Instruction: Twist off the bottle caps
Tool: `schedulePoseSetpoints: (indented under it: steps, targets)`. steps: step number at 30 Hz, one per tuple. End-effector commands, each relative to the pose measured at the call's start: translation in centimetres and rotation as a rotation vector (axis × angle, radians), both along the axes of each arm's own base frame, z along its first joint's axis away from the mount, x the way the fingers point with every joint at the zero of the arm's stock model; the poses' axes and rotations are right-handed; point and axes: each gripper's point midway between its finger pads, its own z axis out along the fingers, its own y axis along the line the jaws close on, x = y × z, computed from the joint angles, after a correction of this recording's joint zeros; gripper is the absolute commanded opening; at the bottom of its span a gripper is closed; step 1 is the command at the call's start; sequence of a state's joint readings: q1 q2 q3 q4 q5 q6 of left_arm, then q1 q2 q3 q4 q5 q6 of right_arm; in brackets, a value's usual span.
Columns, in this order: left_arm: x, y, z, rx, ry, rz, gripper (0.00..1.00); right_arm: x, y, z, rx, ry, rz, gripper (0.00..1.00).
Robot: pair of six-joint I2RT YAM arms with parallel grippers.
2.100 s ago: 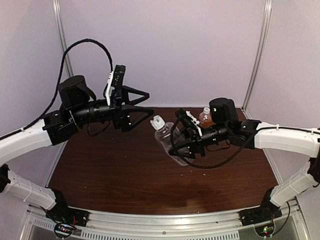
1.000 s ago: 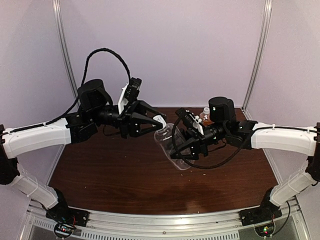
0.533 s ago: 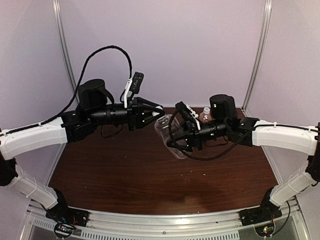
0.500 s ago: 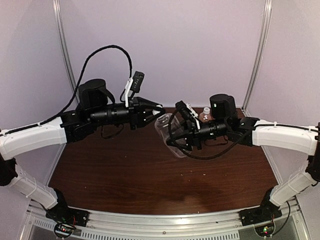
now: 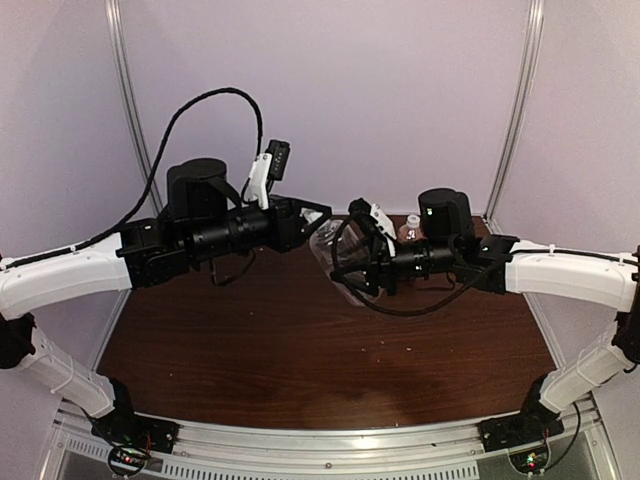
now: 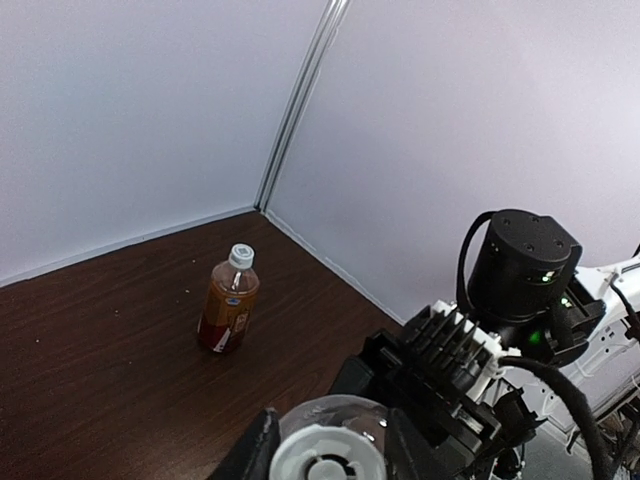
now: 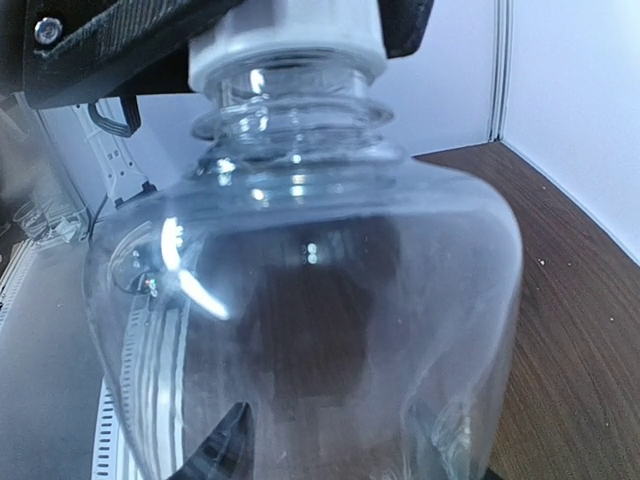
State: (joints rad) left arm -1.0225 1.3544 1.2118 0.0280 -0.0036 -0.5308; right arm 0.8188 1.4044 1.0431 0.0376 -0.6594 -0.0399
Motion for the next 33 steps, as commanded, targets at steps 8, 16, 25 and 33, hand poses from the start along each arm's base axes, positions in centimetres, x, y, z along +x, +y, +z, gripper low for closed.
schedulePoseSetpoints:
  steps: [8, 16, 25, 33]
  targets:
    - [-2.3, 0.2, 4.5, 0.018, -0.243, -0.118, 0.74, -2.0, -0.2, 0.2, 0.015, 0.032, 0.081, 0.48]
    - [-4.2, 1.5, 5.1, 0.065, -0.322, -0.240, 0.84, -4.6, 0.0, 1.1, 0.059, 0.048, 0.233, 0.49]
    - [-7.1, 2.6, 5.2, 0.011, -0.392, -0.504, 0.84, -7.4, 0.0, 2.8, 0.114, 0.081, 0.407, 0.49]
    - [-10.6, 2.0, 4.9, -0.063, -0.498, -0.769, 0.81, -9.1, -0.2, 3.6, 0.149, 0.126, 0.519, 0.50]
